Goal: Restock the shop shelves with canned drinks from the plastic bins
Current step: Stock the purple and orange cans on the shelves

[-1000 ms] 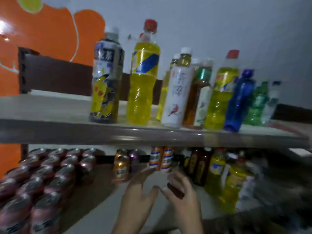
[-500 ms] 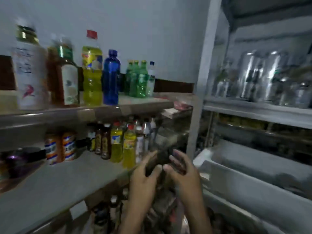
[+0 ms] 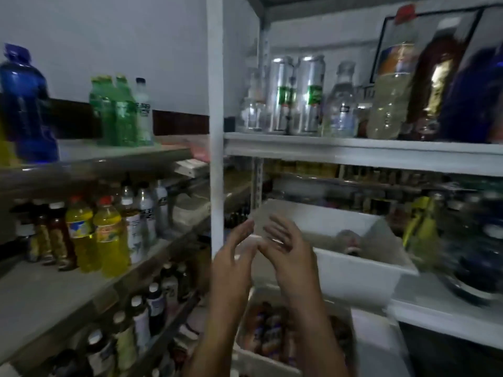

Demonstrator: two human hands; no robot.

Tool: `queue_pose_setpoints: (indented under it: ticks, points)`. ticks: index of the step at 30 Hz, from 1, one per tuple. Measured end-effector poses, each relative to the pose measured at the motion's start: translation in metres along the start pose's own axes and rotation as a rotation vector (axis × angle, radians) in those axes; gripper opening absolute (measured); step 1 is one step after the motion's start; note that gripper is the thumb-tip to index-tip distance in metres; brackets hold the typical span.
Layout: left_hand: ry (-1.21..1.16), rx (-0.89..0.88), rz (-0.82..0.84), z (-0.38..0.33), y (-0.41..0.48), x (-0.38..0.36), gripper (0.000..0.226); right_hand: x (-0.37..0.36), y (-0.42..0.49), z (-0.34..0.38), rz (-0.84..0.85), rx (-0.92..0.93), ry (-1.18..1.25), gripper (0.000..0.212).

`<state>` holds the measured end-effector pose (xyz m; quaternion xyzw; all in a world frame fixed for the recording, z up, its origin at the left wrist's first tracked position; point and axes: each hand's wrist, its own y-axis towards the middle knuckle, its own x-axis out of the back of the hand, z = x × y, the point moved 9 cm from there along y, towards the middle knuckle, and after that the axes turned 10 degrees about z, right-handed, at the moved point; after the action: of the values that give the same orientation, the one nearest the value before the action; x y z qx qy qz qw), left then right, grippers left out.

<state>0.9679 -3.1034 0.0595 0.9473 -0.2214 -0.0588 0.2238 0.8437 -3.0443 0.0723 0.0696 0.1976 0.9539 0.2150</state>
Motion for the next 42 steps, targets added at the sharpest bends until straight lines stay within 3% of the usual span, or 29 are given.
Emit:
queue_pose_setpoints:
  ticks: [6, 12, 15, 22, 27, 36, 42]
  points:
    - [0.001, -0.01, 0.112, 0.011, 0.018, -0.085, 0.031, 0.081, 0.001, -0.004, -0.083, 0.014, -0.03, 0.047]
    - [0.278, -0.073, 0.217, 0.011, 0.024, -0.151, 0.042, 0.15, 0.006, -0.018, -0.138, -0.048, 0.021, 0.049]
    - [0.294, -0.106, 0.266, 0.003, 0.035, -0.176, 0.038, 0.173, 0.01, -0.017, -0.14, -0.065, 0.015, 0.048]
    - [0.225, -0.02, 0.42, 0.008, 0.071, -0.208, 0.038, 0.216, 0.024, -0.014, -0.211, -0.086, -0.264, 0.05]
    - [0.419, 0.038, 0.486, 0.024, 0.093, -0.214, 0.039, 0.241, 0.037, -0.026, -0.249, -0.188, -0.424, 0.057]
    - [0.829, 0.06, 0.832, 0.048, 0.106, -0.267, 0.044, 0.252, 0.035, -0.028, -0.369, -0.217, -0.606, 0.054]
    - [0.932, 0.07, 0.876, 0.062, 0.109, -0.272, 0.042, 0.251, 0.036, -0.028, -0.399, -0.224, -0.612, 0.051]
